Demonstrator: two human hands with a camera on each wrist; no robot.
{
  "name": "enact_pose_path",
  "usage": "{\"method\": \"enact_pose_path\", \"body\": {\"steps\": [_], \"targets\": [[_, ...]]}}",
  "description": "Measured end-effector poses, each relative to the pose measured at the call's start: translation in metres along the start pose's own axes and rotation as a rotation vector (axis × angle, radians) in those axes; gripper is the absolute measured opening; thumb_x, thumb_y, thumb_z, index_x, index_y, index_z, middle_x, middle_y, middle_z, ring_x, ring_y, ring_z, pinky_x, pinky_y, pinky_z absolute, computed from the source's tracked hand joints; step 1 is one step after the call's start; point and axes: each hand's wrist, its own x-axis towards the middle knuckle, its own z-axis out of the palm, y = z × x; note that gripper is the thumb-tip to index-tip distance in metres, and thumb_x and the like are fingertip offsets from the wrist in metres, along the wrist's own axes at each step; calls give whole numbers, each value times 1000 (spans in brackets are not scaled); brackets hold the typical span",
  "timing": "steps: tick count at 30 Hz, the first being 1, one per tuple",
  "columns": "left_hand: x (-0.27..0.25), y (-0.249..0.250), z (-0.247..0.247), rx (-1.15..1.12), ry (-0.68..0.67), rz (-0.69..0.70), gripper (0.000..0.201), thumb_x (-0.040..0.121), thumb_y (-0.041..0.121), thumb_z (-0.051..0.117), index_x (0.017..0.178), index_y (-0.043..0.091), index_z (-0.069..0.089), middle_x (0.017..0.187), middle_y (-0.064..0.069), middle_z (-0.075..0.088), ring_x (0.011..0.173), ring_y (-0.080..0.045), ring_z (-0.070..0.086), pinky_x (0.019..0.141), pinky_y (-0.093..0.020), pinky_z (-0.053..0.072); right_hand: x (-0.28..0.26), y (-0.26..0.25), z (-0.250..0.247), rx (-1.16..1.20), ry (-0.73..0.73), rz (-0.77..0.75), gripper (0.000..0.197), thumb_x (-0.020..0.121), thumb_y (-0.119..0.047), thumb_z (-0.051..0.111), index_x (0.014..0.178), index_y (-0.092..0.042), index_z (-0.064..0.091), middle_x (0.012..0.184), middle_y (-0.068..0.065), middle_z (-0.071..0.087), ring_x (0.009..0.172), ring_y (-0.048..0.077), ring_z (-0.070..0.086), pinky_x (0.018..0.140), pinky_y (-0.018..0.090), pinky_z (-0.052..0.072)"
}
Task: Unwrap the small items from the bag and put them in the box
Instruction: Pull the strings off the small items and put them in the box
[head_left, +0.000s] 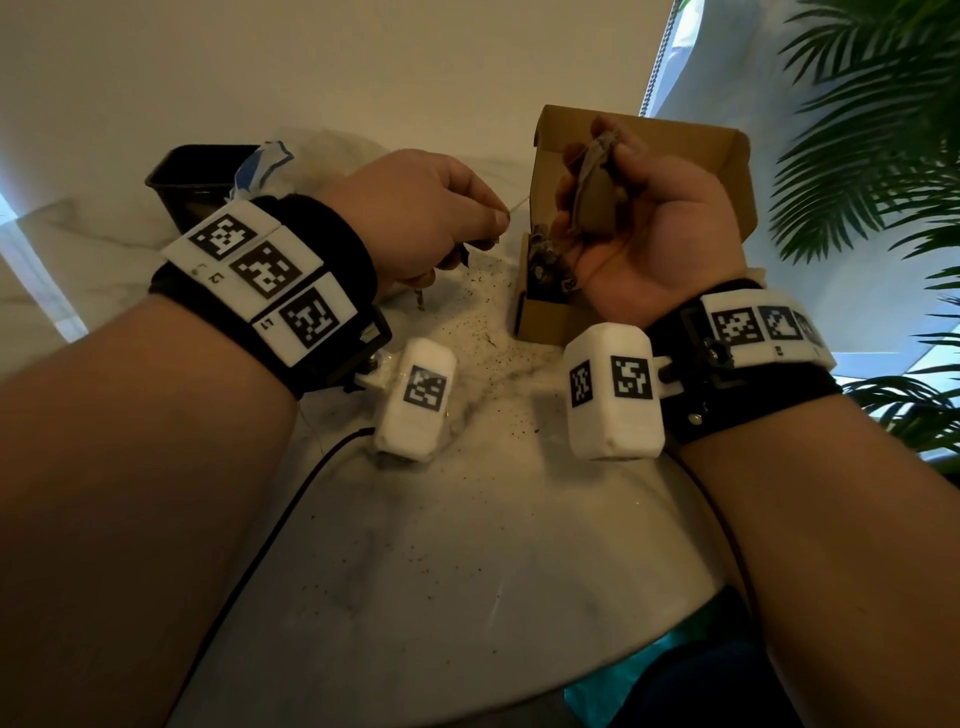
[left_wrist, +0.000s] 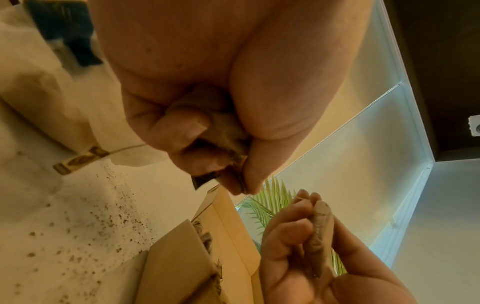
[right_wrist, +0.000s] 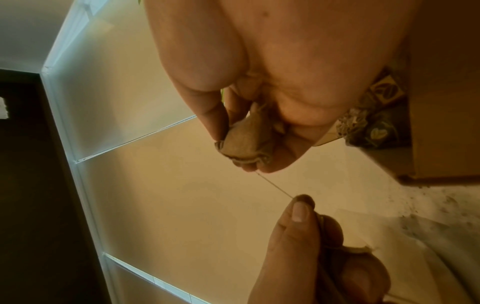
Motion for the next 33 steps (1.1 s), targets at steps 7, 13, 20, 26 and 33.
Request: {"method": "enact_pose_path", "body": {"steps": [7,13,20,26,33], "targets": [[-12,11,11,54,-176,104,11,93,22,71,97,32,74,84,7,72,69,-10,59,55,-24,48,9,2,-7,-80,238,-34,22,98,-9,49,112,-7,65,87,11,65,70,19,58,59,27,50],[-13,15,12,-99,-141,174,8,92,19,72,91,27,73,79,6,69,65,-11,56,50,-24,44,14,10,-8,-376,110,12,15,93,-12,57,103,-8,67,84,7,73,78,21,68,74,34,54],[-6,12,13,-249,46,145,6,91,16,73,90,22,70,76,3,65,59,-11,52,44,-22,39,14,14,-11,-532,56,-13,39,83,-19,66,119,-4,68,95,12,71,69,17,66,54,30,52],[-5,12,12,-258,60,121,4,91,17,72,92,21,70,81,2,68,60,-10,52,45,-22,40,8,8,-10,-575,-17,-33,26,90,-4,62,115,-4,70,97,13,73,79,19,70,62,31,56],[1,5,15,-216,-11,-92,18,93,23,72,107,12,71,86,-3,63,63,-13,50,48,-24,41,22,-12,-26,-493,320,-111,28,88,-5,63,114,-15,69,99,11,76,88,24,75,75,44,60]]}}
